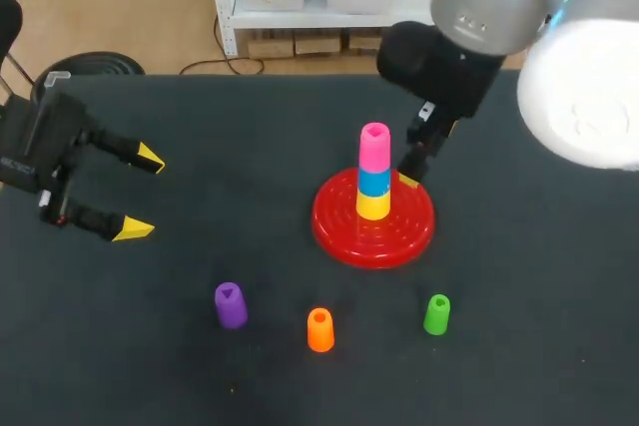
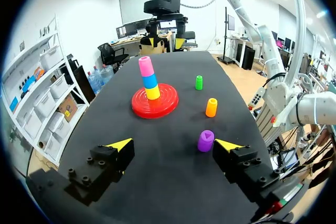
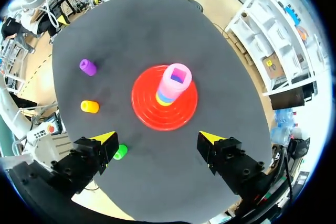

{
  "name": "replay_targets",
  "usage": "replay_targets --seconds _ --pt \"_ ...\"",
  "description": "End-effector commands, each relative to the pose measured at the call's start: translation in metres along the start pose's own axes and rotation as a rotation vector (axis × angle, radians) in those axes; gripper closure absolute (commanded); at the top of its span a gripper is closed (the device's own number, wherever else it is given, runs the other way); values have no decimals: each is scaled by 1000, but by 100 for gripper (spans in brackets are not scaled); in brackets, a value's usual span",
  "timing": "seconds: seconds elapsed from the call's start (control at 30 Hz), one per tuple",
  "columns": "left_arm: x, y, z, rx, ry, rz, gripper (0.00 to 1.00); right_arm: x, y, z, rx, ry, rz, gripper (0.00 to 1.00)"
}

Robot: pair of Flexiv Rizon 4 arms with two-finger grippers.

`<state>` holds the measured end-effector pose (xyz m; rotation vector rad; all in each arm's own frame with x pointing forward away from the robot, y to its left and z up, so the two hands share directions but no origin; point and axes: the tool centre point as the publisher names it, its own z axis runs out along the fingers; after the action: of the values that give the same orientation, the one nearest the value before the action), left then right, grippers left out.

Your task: Pick up and stack the cylinders on the red base in this order: pink,purple,orange,green

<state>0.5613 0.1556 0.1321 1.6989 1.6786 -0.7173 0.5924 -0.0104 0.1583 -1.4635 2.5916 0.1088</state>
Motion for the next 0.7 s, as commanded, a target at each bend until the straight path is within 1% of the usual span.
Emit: replay_targets --seconds 0.03,0.23,0.27,0.33,0.4,0.47,0.5,0.6,0.7 --pt "1 0 1 -2 -2 2 0 3 1 0 5 -16 2 0" --pt "1 0 1 -2 -2 2 0 3 1 0 5 -16 2 0" --pt "1 0 1 -2 -2 2 0 3 3 -5 16 12 -21 0" --pt "1 0 1 -2 -2 2 0 -7 13 -14 35 3 -72 0" --pt "1 0 1 -2 -2 2 0 -23 28 -14 25 22 -142 0" --pt "1 0 1 -2 -2 2 0 -38 43 -8 -7 40 -221 0" --pt "1 0 1 -2 -2 2 0 -44 51 -5 -15 26 -252 0" --pt "1 0 1 -2 -2 2 0 -61 69 8 -58 41 -339 0" --pt "1 0 1 -2 -2 2 0 -70 82 23 -86 51 -378 0"
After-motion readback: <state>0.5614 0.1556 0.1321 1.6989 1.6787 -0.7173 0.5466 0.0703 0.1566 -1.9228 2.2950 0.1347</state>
